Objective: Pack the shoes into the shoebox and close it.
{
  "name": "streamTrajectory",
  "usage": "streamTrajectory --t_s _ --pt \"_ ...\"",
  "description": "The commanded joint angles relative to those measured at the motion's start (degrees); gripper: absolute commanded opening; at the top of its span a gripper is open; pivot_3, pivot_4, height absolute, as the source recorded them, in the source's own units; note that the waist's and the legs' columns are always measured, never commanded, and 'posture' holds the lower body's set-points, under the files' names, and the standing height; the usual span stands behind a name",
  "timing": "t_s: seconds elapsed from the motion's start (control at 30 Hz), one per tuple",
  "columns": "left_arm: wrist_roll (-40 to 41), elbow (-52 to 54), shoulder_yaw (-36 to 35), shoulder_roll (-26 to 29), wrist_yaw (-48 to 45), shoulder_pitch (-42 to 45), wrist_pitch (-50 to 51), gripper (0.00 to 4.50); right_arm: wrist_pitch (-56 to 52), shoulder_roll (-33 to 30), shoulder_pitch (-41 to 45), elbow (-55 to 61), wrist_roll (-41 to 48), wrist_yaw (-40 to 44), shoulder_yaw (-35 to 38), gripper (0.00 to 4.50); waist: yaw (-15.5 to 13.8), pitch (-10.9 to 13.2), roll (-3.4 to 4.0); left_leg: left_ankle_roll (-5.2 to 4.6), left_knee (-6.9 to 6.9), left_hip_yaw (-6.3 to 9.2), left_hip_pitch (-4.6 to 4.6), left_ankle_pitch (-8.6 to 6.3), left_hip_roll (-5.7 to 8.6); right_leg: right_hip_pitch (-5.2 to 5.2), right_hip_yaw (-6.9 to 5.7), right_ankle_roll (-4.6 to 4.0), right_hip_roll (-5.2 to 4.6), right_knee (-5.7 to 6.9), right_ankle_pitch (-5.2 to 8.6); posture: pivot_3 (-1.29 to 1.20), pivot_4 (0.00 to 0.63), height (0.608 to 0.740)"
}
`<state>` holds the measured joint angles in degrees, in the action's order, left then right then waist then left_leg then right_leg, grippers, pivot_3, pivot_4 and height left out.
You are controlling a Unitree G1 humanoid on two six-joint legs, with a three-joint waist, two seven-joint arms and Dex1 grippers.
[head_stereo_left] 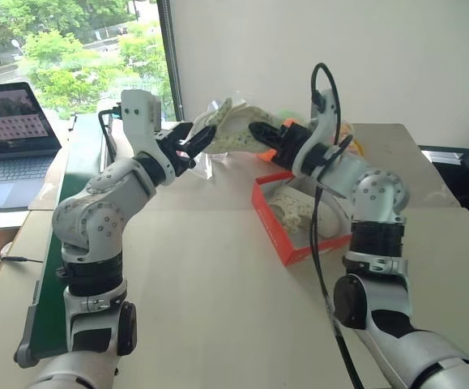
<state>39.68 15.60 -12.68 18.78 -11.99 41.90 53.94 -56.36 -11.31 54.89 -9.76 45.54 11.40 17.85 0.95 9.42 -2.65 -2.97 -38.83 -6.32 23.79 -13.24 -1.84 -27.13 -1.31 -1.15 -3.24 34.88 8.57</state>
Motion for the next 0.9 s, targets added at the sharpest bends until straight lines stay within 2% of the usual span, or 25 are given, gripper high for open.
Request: streamTrajectory --t_s 0.03,0.27,0.43,0.57,0.9 --pt "0.60 1.69 -0.89 1.29 -0.68 0.67 -0.54 2.94 2.88 -6.77 2.03 4.33 -1.96 3.92 0.00 0.85 -0.13 0.02 0.02 0.00 0.00 0.00 0.00 0.00 0.01 0.00 0.00 0.00 0.00 -0.01 0.00 0.00 0.150 0.740" --pt "-0.44 -0.28 0.40 1.41 -1.26 0.25 -1.80 2.94 3.15 -19.90 -2.31 7.89 -6.52 10.13 -1.75 0.85 -0.17 0.02 0.03 -0.04 0.02 -0.02 0.00 -0.02 0.05 0.00 0.04 0.20 -0.03 -0.06 0.13 0.00 0.150 0.740" --pt "-1.27 -2.22 1.48 1.41 -2.43 0.61 -2.57 2.94 -0.63 -25.33 -12.47 14.36 -6.29 12.50 -1.24 0.85 -0.17 0.02 0.02 -0.03 0.02 -0.04 -0.03 -0.02 0.04 0.02 0.12 0.25 -0.02 -0.04 0.15 0.00 0.150 0.740" --pt "-2.08 -3.71 2.13 1.51 -3.36 0.93 -3.18 2.94 -3.63 -27.48 -17.58 17.92 -4.62 13.78 -0.09 0.85 -0.03 0.03 0.04 -0.04 0.00 -0.14 -0.07 -0.02 0.04 0.02 0.31 0.26 0.00 -0.02 0.16 0.00 0.150 0.740" --pt "-3.28 -4.22 3.03 1.43 -4.41 1.05 -3.29 2.94 -3.14 -24.84 -20.34 17.52 -5.26 13.32 -0.08 0.85 -0.12 0.04 0.03 -0.03 -0.03 -0.17 -0.25 0.00 0.04 0.08 0.47 0.30 0.09 0.02 0.14 0.00 0.150 0.740"
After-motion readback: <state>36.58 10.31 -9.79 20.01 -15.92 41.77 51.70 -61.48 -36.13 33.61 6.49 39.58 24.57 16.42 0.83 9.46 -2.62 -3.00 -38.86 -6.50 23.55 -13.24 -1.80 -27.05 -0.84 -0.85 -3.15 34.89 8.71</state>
